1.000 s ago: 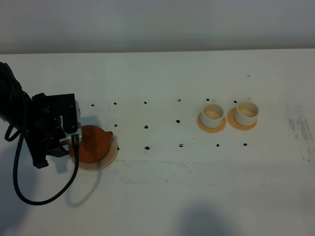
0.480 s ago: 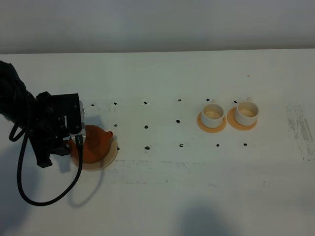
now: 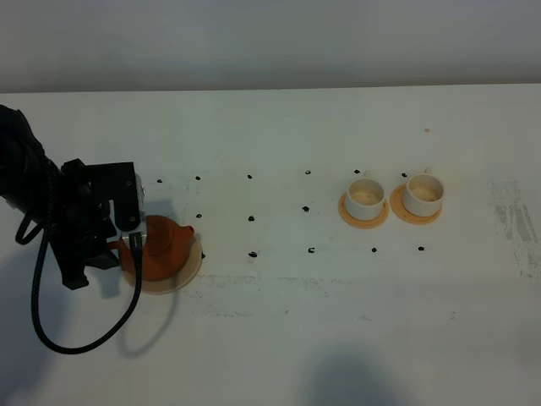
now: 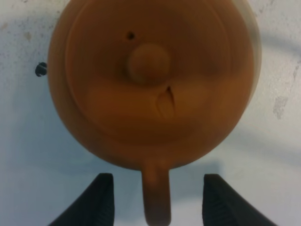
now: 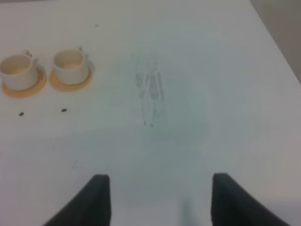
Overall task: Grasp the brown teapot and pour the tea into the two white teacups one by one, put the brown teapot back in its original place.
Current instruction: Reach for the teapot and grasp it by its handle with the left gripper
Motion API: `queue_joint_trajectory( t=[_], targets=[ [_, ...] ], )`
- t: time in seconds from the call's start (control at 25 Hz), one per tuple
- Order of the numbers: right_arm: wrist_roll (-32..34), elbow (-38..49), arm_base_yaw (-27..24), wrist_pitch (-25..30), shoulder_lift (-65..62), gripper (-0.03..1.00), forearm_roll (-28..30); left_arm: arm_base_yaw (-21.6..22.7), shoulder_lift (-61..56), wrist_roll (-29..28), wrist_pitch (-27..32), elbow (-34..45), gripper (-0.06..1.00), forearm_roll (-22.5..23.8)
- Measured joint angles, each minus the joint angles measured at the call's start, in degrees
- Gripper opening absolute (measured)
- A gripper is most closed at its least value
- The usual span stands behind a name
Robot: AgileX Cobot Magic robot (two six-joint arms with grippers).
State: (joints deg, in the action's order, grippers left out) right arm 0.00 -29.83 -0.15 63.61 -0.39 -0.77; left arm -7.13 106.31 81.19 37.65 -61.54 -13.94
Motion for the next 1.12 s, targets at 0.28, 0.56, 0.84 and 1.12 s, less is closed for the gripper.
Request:
queue_joint_trajectory(
  t=[0.28,0.56,0.84,1.12],
  targets=[
    [0.0,0.0,0.0,0.0,0.0,0.46,0.0,-0.3,1.2,-0.1,-0.4,0.0,0.41,0.1],
    [0.0,0.0,0.0,0.0,0.0,0.46,0.0,-0.3,0.9,-0.1,-0.7,0.0,0.41,0.0],
    [0.0,0.0,0.0,0.0,0.0,0.46,0.0,-0.3,0.4,-0.1,-0.8,0.0,0.41,-0.5],
    [0.0,0.0,0.0,0.0,0.0,0.46,0.0,-0.3,0.5,-1.5,-1.0,0.0,0.29,-0.9]
  ],
)
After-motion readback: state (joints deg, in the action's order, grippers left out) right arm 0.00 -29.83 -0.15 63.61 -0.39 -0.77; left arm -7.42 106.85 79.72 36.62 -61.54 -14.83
